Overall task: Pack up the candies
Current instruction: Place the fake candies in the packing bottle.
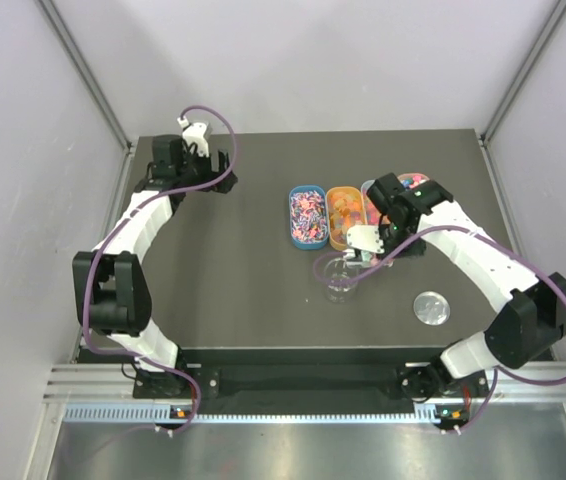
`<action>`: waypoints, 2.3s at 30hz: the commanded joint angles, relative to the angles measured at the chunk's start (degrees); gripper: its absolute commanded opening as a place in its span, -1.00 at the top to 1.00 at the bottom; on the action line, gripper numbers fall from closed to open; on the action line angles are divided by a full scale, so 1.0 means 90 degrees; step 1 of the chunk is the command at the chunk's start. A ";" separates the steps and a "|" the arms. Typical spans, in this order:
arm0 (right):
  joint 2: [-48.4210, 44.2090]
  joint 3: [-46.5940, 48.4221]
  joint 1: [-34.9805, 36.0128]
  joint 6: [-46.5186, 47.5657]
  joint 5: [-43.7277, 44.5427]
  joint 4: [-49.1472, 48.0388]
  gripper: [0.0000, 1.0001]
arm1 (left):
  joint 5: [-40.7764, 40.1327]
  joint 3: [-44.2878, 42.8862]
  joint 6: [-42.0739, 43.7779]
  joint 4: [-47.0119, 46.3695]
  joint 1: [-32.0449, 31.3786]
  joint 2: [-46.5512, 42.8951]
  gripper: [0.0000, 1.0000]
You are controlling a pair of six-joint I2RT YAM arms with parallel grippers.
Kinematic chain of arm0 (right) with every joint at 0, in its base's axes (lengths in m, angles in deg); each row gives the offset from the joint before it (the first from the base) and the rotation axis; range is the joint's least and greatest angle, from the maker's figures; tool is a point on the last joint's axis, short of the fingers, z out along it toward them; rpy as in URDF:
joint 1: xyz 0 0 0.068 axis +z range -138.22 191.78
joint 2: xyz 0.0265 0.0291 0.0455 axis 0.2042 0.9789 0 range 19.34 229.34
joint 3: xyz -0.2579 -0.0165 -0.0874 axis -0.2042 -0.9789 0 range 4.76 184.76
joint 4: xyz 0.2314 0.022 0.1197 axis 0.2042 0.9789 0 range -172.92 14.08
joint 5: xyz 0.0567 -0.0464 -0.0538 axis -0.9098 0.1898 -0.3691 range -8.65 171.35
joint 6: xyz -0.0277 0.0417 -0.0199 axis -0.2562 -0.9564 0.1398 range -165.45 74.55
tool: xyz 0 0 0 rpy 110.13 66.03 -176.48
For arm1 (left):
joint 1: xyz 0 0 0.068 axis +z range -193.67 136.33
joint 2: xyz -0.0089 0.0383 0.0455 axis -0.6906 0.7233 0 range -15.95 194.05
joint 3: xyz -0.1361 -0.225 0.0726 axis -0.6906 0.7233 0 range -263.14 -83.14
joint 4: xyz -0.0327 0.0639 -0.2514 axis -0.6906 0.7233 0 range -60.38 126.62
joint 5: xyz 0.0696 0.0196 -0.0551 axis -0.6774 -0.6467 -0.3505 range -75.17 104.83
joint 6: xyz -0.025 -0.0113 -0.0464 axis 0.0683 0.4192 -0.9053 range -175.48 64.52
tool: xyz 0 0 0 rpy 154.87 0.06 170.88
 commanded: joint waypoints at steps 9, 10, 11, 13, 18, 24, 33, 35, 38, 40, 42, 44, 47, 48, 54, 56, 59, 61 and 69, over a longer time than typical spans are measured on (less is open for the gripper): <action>0.0037 0.0559 0.0646 -0.0310 0.0658 0.0619 1.00 | -0.0025 0.0172 -0.0219 -0.0420 0.0080 -0.0334 -0.89; 0.0086 0.0617 0.0665 -0.0378 0.0697 0.0687 1.00 | -0.0035 0.0172 -0.0229 -0.0430 0.0089 -0.0315 -0.89; 0.0106 0.0656 0.0724 -0.0417 0.0727 0.0775 1.00 | -0.0016 0.0172 -0.0238 -0.0420 0.0099 -0.0305 -0.89; 0.0184 0.0705 0.0753 -0.0466 0.0756 0.0805 1.00 | -0.0016 0.0182 -0.0267 -0.0449 0.0118 -0.0295 -0.89; 0.0223 0.0578 0.0949 -0.0486 0.1088 0.0942 1.00 | 0.0014 0.0260 -0.0326 -0.0556 0.0187 -0.0305 -0.89; 0.0184 0.0315 0.1027 -0.0525 0.1186 0.0932 1.00 | 0.0063 0.0319 -0.0434 -0.0674 0.0284 -0.0305 -0.89; -0.0225 -0.0476 0.1046 -0.0613 0.1157 0.0747 1.00 | 0.0180 0.0299 -0.0444 -0.0723 0.0382 -0.0227 -0.89; -0.0226 -0.0457 0.1056 -0.0642 0.1157 0.0795 1.00 | 0.0218 0.0280 -0.0463 -0.0752 0.0382 -0.0188 -0.89; -0.0119 -0.0253 0.1066 -0.0701 0.1264 0.0922 1.00 | 0.0277 0.0270 -0.0551 -0.0839 0.0382 -0.0149 -0.89; -0.0070 -0.0018 0.1066 -0.0721 0.1381 0.0932 1.00 | 0.0297 0.0270 -0.0629 -0.0879 0.0382 -0.0110 -0.89; -0.0040 0.0090 0.1076 -0.0633 0.1469 0.0932 1.00 | 0.0307 0.0299 -0.0707 -0.0928 0.0382 -0.0100 -0.89; -0.0021 0.0168 0.1076 -0.0574 0.1625 0.0932 1.00 | 0.0316 0.0338 -0.0736 -0.0957 0.0392 -0.0119 -0.89; 0.0018 0.0217 0.1085 -0.0477 0.1791 0.0942 1.00 | 0.0297 0.0416 -0.0727 -0.0977 0.0382 -0.0168 -0.89; 0.0009 0.0207 0.1114 -0.0428 0.1859 0.0942 1.00 | 0.0297 0.0436 -0.0707 -0.0977 0.0382 -0.0187 -0.89; 0.0028 0.0129 0.1202 -0.0330 0.2104 0.0942 1.00 | 0.0277 0.0543 -0.0727 -0.1006 0.0382 -0.0275 -0.89; 0.0009 0.0090 0.1280 -0.0340 0.2143 0.0942 1.00 | 0.0277 0.0563 -0.0727 -0.1016 0.0382 -0.0275 -0.89; -0.0021 0.0119 0.1378 -0.0350 0.2201 0.0952 1.00 | 0.0277 0.0573 -0.0736 -0.1025 0.0577 -0.0295 -0.89; -0.0040 0.0129 0.1446 -0.0320 0.2357 0.0952 1.00 | 0.0287 0.0573 -0.0746 -0.1035 0.0587 -0.0295 -0.89; -0.0216 0.0080 0.1827 -0.0086 0.2856 0.0961 1.00 | 0.0297 0.0621 -0.0805 -0.1084 0.0626 -0.0315 -0.89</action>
